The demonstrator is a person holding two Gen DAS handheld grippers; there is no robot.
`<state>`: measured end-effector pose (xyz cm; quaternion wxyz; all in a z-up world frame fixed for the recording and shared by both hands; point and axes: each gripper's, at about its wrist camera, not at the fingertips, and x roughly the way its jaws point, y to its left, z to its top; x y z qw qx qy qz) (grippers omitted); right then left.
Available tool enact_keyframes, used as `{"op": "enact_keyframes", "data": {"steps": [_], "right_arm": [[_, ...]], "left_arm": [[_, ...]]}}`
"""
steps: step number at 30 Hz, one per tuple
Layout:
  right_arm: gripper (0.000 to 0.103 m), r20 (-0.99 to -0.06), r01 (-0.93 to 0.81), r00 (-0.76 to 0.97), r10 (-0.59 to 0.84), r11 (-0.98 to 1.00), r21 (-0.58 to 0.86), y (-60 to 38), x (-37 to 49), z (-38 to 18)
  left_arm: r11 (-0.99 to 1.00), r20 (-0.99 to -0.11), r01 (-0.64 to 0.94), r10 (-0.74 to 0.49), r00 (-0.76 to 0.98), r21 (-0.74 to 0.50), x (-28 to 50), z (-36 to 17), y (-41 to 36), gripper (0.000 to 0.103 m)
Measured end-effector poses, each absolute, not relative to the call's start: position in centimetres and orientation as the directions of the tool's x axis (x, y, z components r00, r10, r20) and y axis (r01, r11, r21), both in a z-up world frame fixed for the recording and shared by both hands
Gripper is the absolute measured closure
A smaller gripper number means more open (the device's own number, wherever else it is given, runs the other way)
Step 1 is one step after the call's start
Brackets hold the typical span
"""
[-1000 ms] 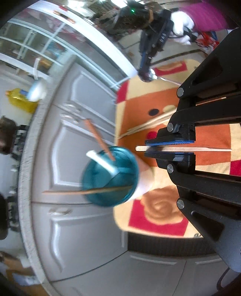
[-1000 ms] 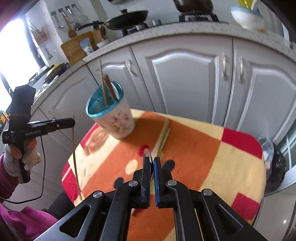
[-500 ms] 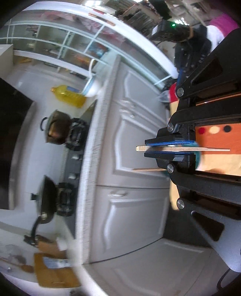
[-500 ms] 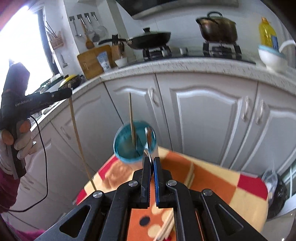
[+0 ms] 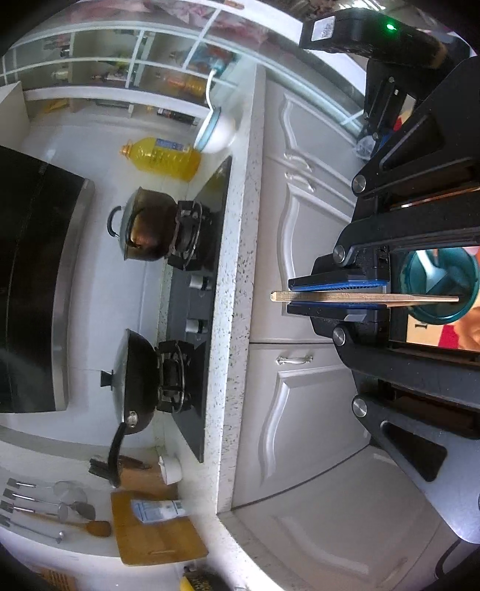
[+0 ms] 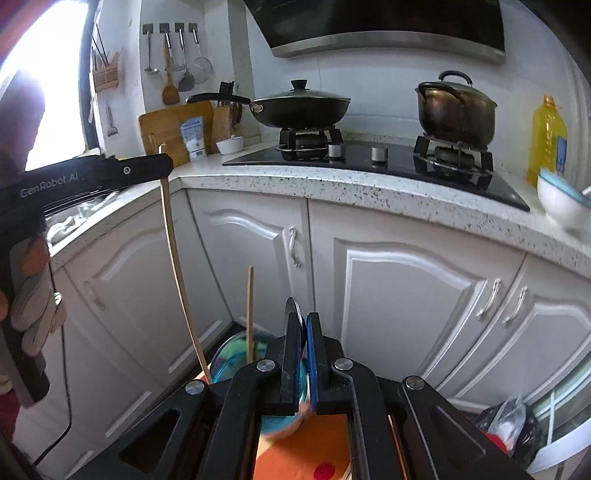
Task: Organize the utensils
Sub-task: 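Lift the chopstick with the left tool while the right tool carries the spoon to the cup, then insert the chopstick with the left tool while the right tool inserts the spoon, then open both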
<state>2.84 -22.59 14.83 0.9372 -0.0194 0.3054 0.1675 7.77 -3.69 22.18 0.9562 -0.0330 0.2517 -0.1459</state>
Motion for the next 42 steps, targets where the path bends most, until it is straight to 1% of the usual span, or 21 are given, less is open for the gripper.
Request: {"op": "enact_keyframes", "data": {"steps": [9,21,27,31,35,36,37,38,39,40,42], "right_arm": [[0.100,-0.631,-0.334,0.740,0.233,0.942,-0.044,-20.0,5.4,10.5],[0.100,-0.687,-0.371,0.690,0.229,0.927,-0.063,-19.6,4.0,7.5],[0.100,-0.712,-0.378,0.661,0.239,0.925,-0.041,-19.9,3.5,7.6],[0.100,-0.700,-0.371,0.659,0.276,0.929,0.017,-20.6,3.4,8.4],[0.100,-0.701,-0.352,0.662,0.267,0.936,0.024,-21.1,3.3,8.9],[0.099,-0.697,-0.348,0.666,0.266,0.937,0.025,-21.3,3.1,9.1],[0.096,-0.696,-0.345,0.667,0.266,0.938,0.029,-21.4,3.0,9.1],[0.095,-0.696,-0.339,0.667,0.267,0.940,0.036,-21.5,2.9,9.2],[0.090,-0.696,-0.334,0.667,0.268,0.942,0.042,-21.7,2.9,9.3],[0.083,-0.694,-0.330,0.667,0.270,0.943,0.050,-21.8,2.8,9.3],[0.078,-0.689,-0.323,0.668,0.281,0.944,0.072,-22.1,2.5,9.5]], "left_arm": [[0.961,-0.538,0.228,-0.278,0.796,-0.158,10.2,17.2,-4.2,0.099],[0.964,-0.609,0.217,-0.266,0.747,-0.154,8.5,12.9,-4.4,0.099],[0.966,-0.622,0.203,-0.258,0.740,-0.159,7.7,12.5,-4.0,0.099],[0.968,-0.633,0.193,-0.250,0.732,-0.160,7.8,12.3,-3.9,0.099],[0.965,-0.648,0.192,-0.261,0.715,-0.177,7.7,12.1,-3.8,0.099],[0.965,-0.654,0.190,-0.262,0.710,-0.180,7.7,12.0,-3.7,0.099],[0.965,-0.662,0.187,-0.261,0.703,-0.182,7.7,11.8,-3.8,0.099],[0.965,-0.667,0.186,-0.261,0.698,-0.183,7.7,11.6,-3.8,0.097],[0.965,-0.671,0.184,-0.262,0.694,-0.186,7.7,11.4,-3.8,0.095],[0.965,-0.674,0.182,-0.262,0.691,-0.188,7.7,11.3,-3.8,0.092],[0.964,-0.678,0.176,-0.264,0.686,-0.197,7.5,11.1,-3.7,0.074]]}}
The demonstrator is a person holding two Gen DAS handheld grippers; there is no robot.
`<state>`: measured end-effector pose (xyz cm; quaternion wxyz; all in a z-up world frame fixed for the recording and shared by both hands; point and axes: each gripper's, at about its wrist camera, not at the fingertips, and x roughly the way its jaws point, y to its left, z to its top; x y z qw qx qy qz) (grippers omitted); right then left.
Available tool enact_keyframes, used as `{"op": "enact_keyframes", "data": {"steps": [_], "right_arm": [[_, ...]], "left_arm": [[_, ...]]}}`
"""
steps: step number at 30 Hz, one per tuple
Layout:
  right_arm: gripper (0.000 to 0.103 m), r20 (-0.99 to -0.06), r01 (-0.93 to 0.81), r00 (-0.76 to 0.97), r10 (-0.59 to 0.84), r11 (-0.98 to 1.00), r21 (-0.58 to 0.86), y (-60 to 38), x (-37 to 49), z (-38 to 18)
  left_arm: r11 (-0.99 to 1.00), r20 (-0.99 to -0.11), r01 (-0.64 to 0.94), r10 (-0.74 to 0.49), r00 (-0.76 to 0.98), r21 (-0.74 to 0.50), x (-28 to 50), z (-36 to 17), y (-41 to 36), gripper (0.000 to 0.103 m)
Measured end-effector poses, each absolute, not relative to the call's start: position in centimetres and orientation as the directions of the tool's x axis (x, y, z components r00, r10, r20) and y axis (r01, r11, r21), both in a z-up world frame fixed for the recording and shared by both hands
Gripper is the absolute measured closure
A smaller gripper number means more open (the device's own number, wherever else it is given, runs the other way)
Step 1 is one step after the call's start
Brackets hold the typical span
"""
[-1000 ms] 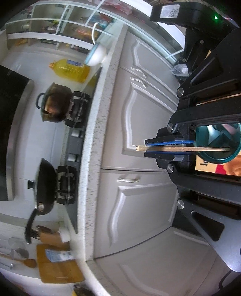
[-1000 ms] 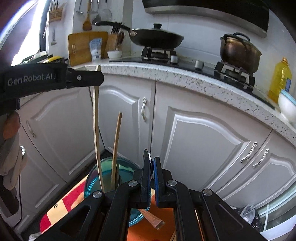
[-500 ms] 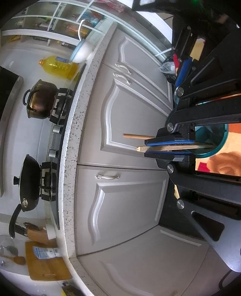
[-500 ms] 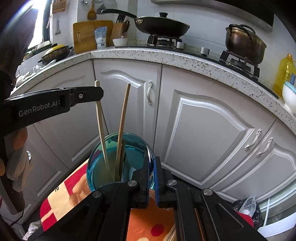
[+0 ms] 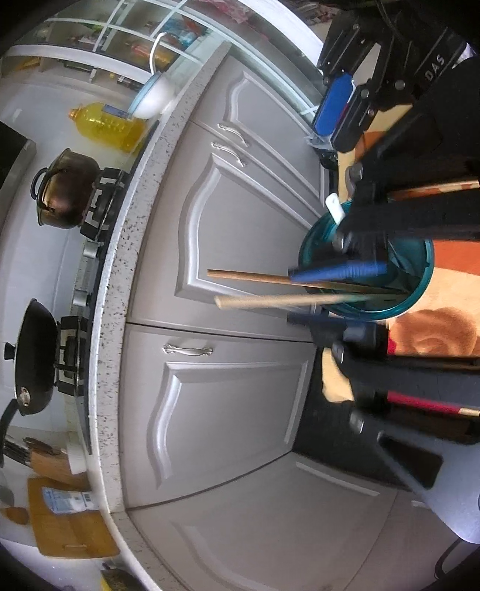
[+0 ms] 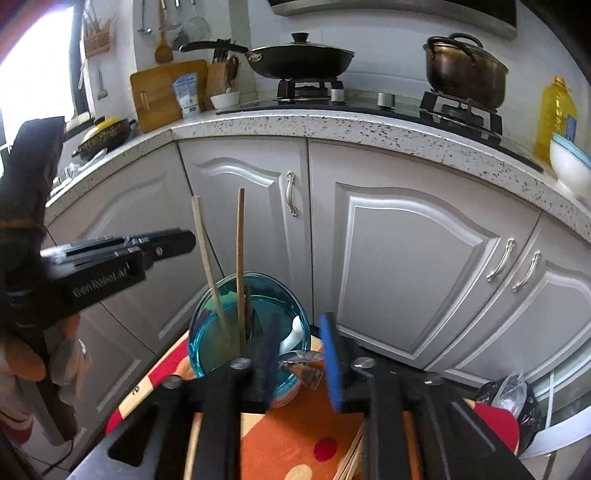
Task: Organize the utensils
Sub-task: 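Insert the chopstick with the left tool while the right tool inserts the spoon, then open both, then withdraw both tools from the cup and lower them toward the remaining chopsticks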
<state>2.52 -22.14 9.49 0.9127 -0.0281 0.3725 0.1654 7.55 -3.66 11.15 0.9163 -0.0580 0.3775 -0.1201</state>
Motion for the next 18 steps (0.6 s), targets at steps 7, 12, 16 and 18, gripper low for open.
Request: {"op": "enact_keyframes", "data": {"steps": [7,12,16,18], "right_arm": [[0.075,-0.677,-0.312,0.677,0.290,0.945,0.093,-22.7,1.6,10.1],[0.071,-0.680,-0.285,0.673,0.292,0.950,0.125,-23.5,1.0,9.9],[0.071,-0.681,-0.269,0.673,0.289,0.953,0.138,-24.0,0.1,9.9],[0.071,-0.677,-0.262,0.679,0.286,0.955,0.141,-24.3,-0.5,10.1]], "left_arm": [[0.967,-0.673,0.181,-0.256,0.694,-0.181,6.5,11.6,-3.8,0.071],[0.973,-0.661,0.178,-0.231,0.714,-0.147,5.0,12.3,-4.1,0.069],[0.975,-0.648,0.176,-0.219,0.729,-0.132,3.7,12.9,-4.3,0.068],[0.977,-0.643,0.178,-0.212,0.736,-0.118,3.1,13.1,-4.6,0.068]]}}
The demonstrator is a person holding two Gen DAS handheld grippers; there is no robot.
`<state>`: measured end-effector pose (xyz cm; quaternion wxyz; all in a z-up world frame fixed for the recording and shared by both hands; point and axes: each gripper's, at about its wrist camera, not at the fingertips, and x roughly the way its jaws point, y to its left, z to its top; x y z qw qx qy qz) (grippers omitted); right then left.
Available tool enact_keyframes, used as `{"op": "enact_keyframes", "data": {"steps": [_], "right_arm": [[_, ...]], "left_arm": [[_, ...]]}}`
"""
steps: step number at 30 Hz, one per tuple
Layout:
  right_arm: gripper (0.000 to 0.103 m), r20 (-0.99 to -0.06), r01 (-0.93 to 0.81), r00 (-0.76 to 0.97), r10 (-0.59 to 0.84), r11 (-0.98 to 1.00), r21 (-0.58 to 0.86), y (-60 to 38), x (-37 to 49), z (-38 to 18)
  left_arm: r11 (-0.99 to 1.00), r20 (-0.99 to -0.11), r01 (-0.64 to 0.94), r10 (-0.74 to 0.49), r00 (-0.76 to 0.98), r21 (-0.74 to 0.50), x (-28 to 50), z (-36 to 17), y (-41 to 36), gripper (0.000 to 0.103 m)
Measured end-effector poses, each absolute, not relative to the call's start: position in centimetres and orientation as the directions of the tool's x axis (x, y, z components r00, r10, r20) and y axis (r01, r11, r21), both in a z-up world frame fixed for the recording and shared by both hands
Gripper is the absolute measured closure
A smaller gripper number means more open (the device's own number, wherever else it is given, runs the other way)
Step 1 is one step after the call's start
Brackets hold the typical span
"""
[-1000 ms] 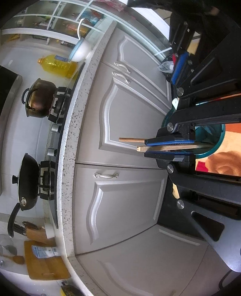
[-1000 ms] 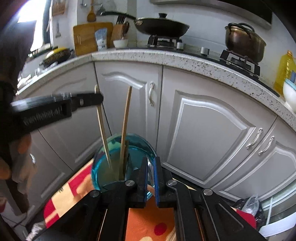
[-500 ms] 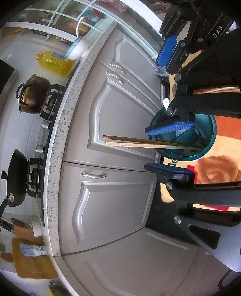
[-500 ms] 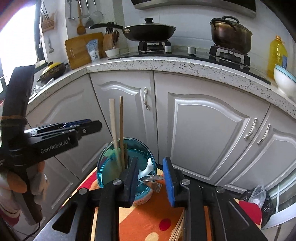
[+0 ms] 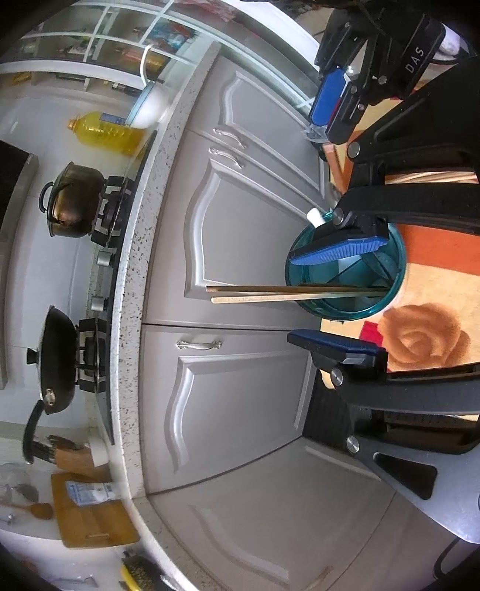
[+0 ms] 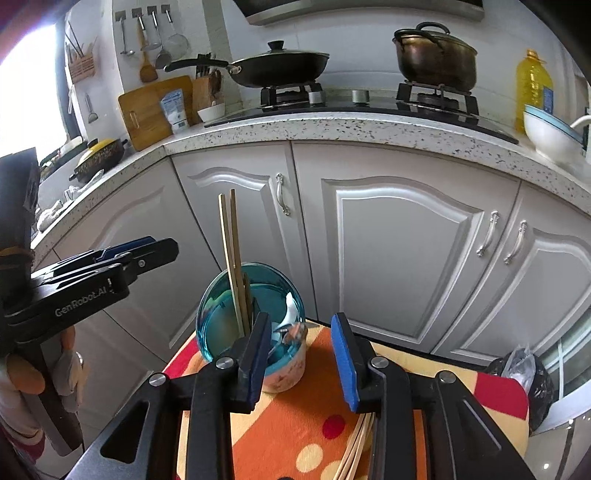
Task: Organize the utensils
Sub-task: 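Withdraw both tools from the cup and lower them toward the remaining chopsticks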
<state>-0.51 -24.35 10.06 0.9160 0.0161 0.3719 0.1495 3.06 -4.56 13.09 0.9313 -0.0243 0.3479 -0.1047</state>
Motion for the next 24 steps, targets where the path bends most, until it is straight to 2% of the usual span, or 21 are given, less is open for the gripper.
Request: {"op": "enact_keyframes", "data": {"steps": [6,17,24], "right_arm": [[0.065,-0.675,-0.237,0.686,0.272,0.960,0.147,-25.4,-2.6,10.1],[0.064,-0.704,-0.159,0.673,0.226,0.974,0.160,-29.1,-6.6,8.7],[0.063,-0.766,-0.090,0.613,0.195,0.980,0.178,-31.9,-7.8,4.8]], "left_arm": [[0.973,-0.630,0.206,-0.222,0.744,-0.100,0.7,13.6,-5.7,0.067],[0.955,-0.638,0.283,-0.269,0.721,-0.084,-3.0,13.1,-8.9,0.067],[0.945,-0.670,0.312,-0.293,0.682,-0.096,-4.2,11.5,-10.2,0.066]]}}
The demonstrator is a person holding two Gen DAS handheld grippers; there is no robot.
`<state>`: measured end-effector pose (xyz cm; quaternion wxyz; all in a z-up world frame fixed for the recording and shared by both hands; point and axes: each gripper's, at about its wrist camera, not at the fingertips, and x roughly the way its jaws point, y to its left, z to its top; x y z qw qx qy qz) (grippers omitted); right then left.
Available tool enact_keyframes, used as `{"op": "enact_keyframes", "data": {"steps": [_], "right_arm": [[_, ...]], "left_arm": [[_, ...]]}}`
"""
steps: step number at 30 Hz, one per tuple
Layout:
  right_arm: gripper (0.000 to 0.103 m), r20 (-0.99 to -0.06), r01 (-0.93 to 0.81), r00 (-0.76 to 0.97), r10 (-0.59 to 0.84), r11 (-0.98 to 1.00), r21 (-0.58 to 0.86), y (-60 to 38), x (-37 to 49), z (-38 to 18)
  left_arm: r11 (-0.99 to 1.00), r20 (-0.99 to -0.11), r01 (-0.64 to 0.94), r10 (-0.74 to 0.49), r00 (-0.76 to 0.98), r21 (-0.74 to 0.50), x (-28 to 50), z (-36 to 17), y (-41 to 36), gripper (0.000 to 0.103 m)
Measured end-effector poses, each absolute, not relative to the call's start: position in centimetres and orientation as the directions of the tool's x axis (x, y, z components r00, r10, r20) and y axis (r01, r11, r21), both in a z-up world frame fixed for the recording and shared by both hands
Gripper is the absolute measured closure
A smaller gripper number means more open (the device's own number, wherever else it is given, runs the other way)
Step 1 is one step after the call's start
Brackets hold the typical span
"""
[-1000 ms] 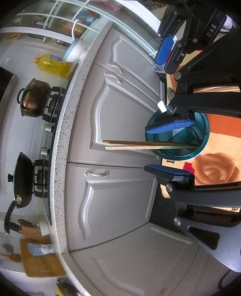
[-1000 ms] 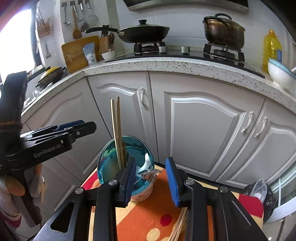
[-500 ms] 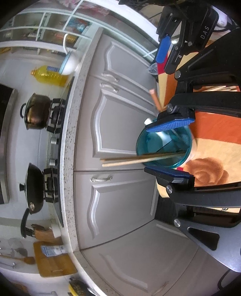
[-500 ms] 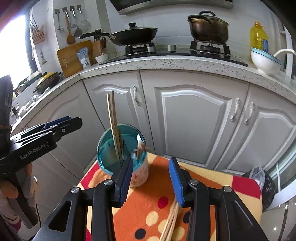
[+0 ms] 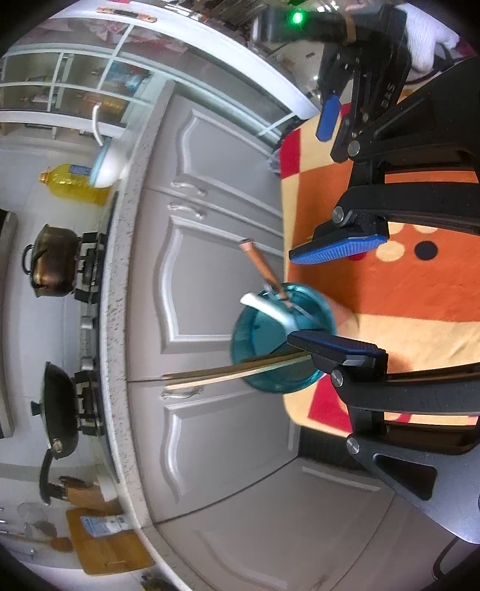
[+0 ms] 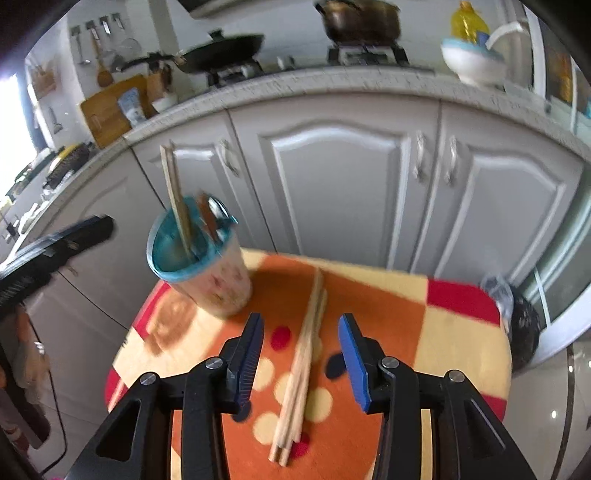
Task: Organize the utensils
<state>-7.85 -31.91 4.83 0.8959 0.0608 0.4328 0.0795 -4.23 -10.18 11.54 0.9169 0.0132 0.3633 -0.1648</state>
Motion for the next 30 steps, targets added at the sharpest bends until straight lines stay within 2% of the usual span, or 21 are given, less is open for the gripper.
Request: {"op": "enact_keyframes", "data": {"steps": [8,12,14,15,17,19,24,30], "right_arm": [[0.063,-0.859,-0.030,0.467,0.209,0.975,0.221,-33.0,-6.0,-2.8],[0.063,-0.874,-0.055,0.403,0.271,0.961,0.272,-31.9,-4.6,-5.9],[0.072,-0.879,-0.052,0.388,0.276,0.959,0.278,-31.6,-3.9,-6.8],[0.080,-0.882,-0.050,0.377,0.282,0.957,0.284,-31.5,-3.5,-7.3],[0.086,-0.884,-0.047,0.365,0.293,0.954,0.296,-31.5,-3.2,-8.0],[0.098,-0.868,-0.039,0.372,0.330,0.939,0.340,-32.0,-3.3,-8.3],[0.098,-0.843,0.047,0.417,0.339,0.919,0.392,-35.4,-5.3,-8.0],[0.098,-0.883,0.153,0.393,0.255,0.929,0.336,-39.2,-8.2,-8.3]], "left_arm": [[0.944,-0.742,0.315,-0.281,0.608,-0.100,-4.5,7.6,-10.3,0.066],[0.946,-0.771,0.306,-0.271,0.577,-0.103,-4.2,6.1,-10.3,0.066],[0.946,-0.780,0.304,-0.271,0.564,-0.109,-4.0,5.7,-10.4,0.066],[0.945,-0.783,0.307,-0.273,0.559,-0.111,-4.0,5.5,-10.5,0.066],[0.940,-0.787,0.323,-0.280,0.550,-0.109,-4.1,5.2,-10.9,0.066],[0.935,-0.789,0.337,-0.289,0.542,-0.111,-4.4,4.8,-11.3,0.066],[0.916,-0.814,0.375,-0.323,0.483,-0.141,-4.3,2.8,-13.4,0.066],[0.876,-0.844,0.429,-0.391,0.366,-0.220,-3.0,-0.7,-17.2,0.067]]}}
